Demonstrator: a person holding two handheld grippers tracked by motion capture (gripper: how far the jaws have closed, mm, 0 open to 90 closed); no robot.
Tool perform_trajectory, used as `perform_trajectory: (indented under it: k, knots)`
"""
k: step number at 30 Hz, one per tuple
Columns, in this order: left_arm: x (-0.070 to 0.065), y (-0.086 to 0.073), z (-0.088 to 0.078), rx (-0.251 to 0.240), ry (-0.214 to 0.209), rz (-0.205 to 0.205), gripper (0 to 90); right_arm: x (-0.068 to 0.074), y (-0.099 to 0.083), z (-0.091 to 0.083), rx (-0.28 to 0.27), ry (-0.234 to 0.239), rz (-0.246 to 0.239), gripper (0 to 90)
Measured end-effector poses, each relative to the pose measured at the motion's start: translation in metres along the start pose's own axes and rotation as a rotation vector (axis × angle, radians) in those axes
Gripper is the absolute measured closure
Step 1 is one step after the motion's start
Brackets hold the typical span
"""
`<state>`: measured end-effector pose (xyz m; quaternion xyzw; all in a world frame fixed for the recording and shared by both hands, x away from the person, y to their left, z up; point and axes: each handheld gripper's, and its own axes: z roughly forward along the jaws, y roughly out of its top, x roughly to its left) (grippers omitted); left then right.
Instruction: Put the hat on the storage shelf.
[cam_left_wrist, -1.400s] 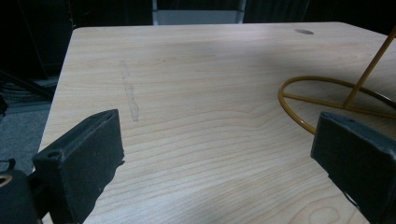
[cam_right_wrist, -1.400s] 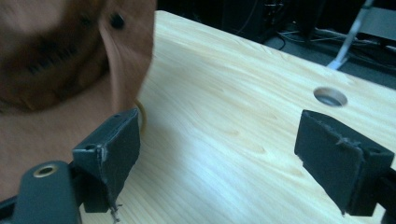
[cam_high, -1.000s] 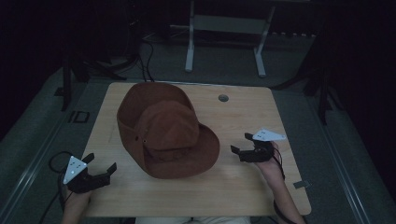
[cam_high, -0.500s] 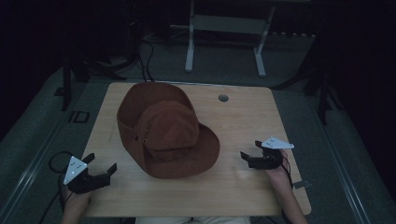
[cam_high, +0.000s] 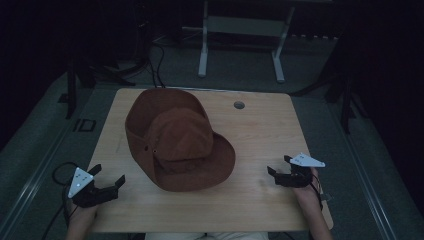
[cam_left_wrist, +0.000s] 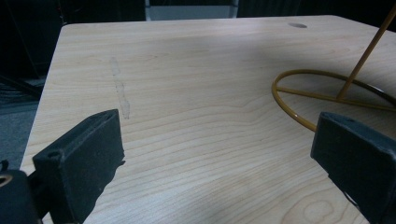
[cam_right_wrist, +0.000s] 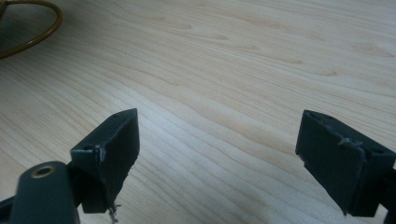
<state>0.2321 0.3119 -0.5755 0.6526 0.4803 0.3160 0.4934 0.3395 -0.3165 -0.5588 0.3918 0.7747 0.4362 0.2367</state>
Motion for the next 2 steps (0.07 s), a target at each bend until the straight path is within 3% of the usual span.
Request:
perform_trajectory:
  k: [2]
  knots:
    - [-0.0001, 0.0, 0.0002, 0.002, 0.001, 0.001, 3.0, 0.0004, 0.0004, 0.0002, -0.005, -0.002, -0.003, 13.5]
